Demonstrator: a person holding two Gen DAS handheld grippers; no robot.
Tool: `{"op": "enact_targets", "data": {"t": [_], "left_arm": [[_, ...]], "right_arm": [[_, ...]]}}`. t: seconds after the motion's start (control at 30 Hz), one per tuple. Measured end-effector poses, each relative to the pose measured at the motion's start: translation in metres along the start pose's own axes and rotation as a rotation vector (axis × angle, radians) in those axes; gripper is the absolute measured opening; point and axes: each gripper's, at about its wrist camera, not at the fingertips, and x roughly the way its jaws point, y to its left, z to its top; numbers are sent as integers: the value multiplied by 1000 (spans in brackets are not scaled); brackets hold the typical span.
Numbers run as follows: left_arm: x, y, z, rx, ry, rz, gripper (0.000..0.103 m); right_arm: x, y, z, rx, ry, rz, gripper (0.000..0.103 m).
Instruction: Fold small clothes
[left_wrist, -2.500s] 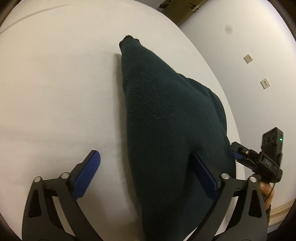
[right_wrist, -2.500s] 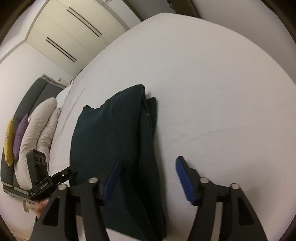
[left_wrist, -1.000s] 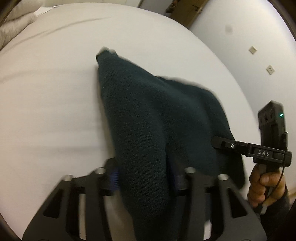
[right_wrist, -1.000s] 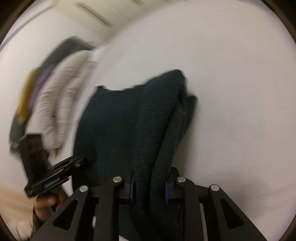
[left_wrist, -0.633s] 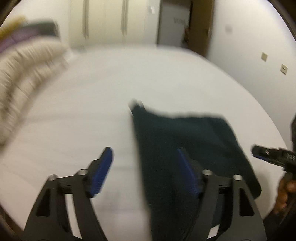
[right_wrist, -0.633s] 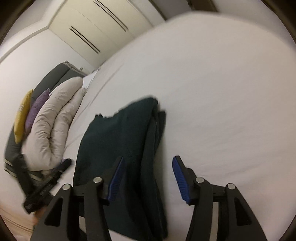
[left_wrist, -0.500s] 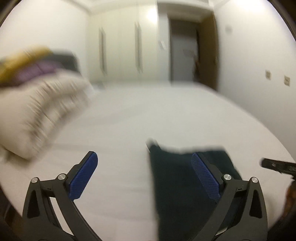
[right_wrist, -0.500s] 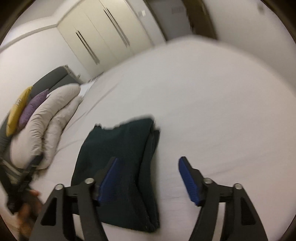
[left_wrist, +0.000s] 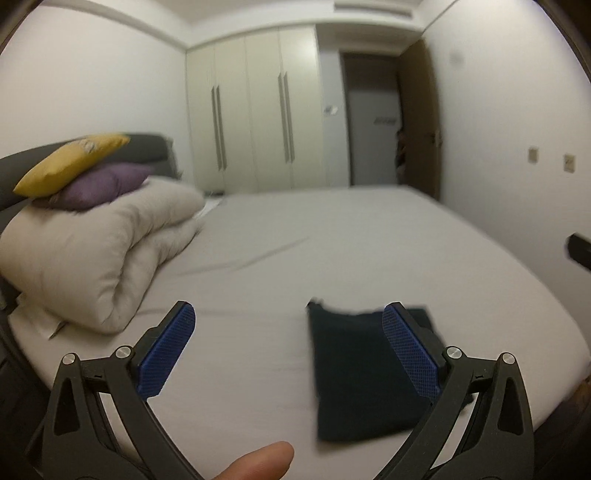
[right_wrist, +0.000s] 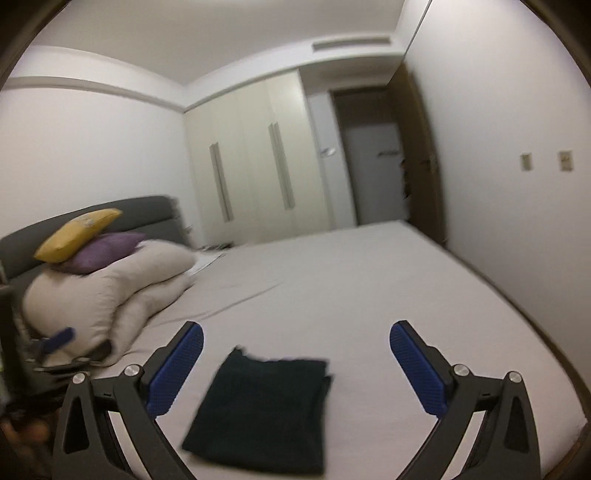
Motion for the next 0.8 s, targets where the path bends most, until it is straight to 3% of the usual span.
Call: {"op": "enact_targets", "data": {"t": [0.23, 0.3, 0.47, 0.8], "left_arm": [[31, -11, -32, -25, 202, -65, 103], [42, -12, -43, -41, 248, -93, 103], [82, 1, -71, -64, 312, -101, 103], [113, 10, -92, -76, 370, -87, 103]], "right_arm": [[31, 4, -23, 36, 288, -72, 103], [38, 6, -33, 44, 329, -73, 103], [51, 16, -51, 24, 390, -116, 103], [59, 19, -66, 21, 432, -136, 103]]}}
